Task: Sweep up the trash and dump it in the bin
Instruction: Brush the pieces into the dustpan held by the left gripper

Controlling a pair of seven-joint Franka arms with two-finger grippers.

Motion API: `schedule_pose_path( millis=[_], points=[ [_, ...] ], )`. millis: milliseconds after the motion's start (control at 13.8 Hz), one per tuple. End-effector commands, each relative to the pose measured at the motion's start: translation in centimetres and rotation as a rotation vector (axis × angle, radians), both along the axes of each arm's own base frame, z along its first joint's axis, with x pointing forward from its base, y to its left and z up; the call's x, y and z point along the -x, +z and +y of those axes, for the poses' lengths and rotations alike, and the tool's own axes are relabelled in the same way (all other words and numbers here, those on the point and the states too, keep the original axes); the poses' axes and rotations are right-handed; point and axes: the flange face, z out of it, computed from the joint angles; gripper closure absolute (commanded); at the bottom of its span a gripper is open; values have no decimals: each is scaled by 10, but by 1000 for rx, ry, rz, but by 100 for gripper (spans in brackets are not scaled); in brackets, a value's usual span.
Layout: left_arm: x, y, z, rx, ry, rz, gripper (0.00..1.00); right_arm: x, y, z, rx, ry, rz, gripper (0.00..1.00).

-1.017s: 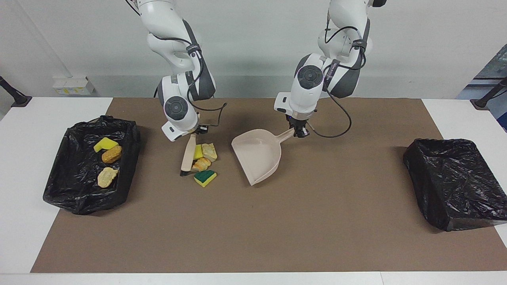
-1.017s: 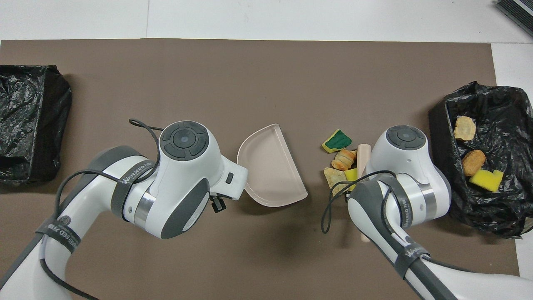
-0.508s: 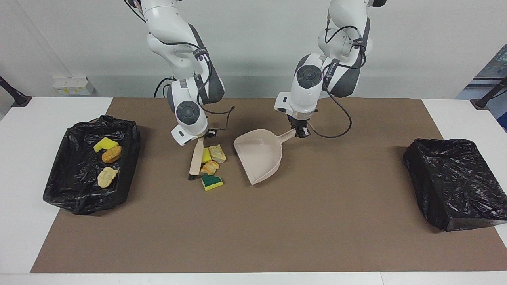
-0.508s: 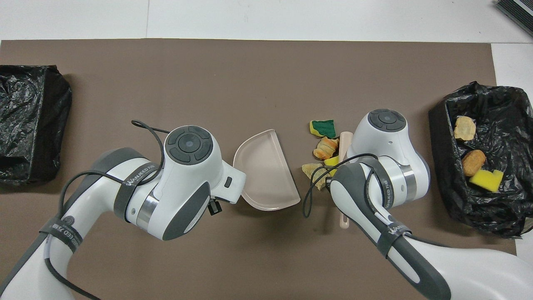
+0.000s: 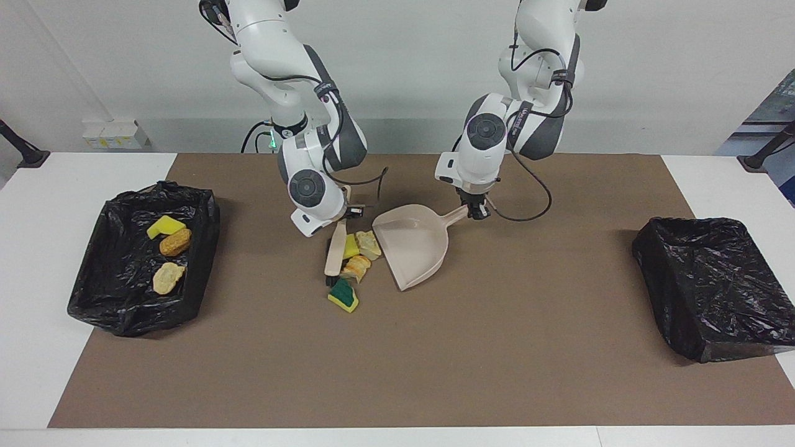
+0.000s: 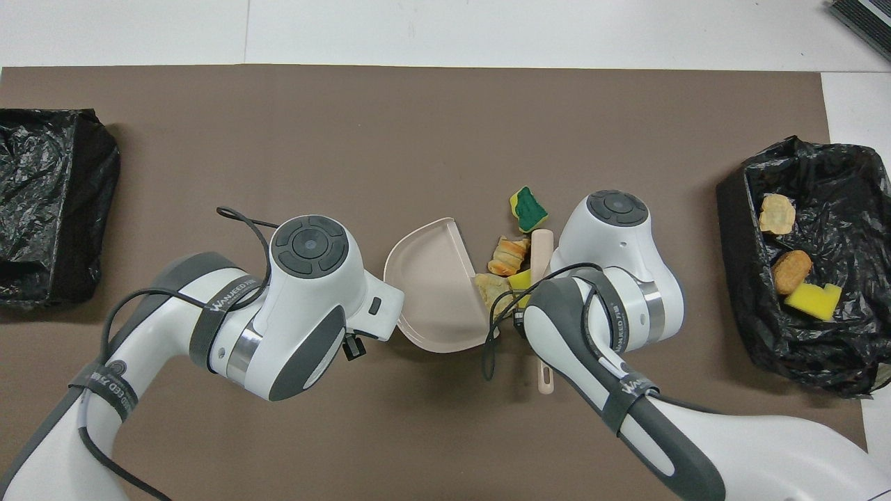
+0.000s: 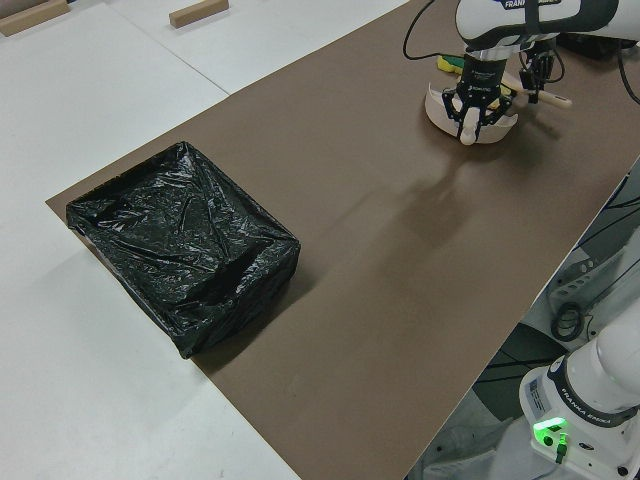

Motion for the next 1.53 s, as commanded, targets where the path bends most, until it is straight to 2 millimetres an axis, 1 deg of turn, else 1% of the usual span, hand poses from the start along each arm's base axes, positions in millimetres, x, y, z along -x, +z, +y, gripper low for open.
schedule_pose_path(
  millis=[0,145,218,291,436,508,581,654,799,944,1017,1089,1235,1307,1380,1453],
  points=[
    [1,-1,5,1,18,-38,100,6,-3,33,-126,113,-12,100],
    [4,-1,1,1,30,-47,100,7,3,45,-186,98,-15,100],
    [5,-1,-1,0,35,-49,100,11,14,62,-217,106,-23,100],
    [5,-1,-2,1,35,-50,100,12,27,64,-234,100,-39,100],
    [4,-1,-3,7,35,-58,100,16,54,62,-251,115,-65,100],
    [4,-1,-3,7,39,-61,100,19,62,54,-240,119,-47,100],
    [3,-2,-2,8,43,-62,100,16,67,41,-221,121,-18,100],
    [1,-1,-2,14,49,-72,100,10,69,26,-195,122,-14,100],
    [1,-1,-2,10,81,-74,100,-2,71,3,-111,162,-19,100],
    [1,-2,-1,3,118,-76,100,-19,78,-24,-38,176,-26,100],
    [-1,-2,2,7,130,-76,100,-26,79,-34,0,191,-23,100],
    [-2,-2,1,12,133,-78,100,-33,76,-44,39,204,-29,100],
    [-2,-3,3,12,149,-78,100,-49,77,-64,80,205,-60,100],
    [-3,-3,3,12,156,-77,100,-56,69,-73,99,214,-59,100],
    [-3,-3,5,6,188,-78,100,-66,58,-78,123,234,-55,100],
    [-2,-7,5,-6,240,-76,100,-81,46,-79,141,247,-57,100]
  ],
)
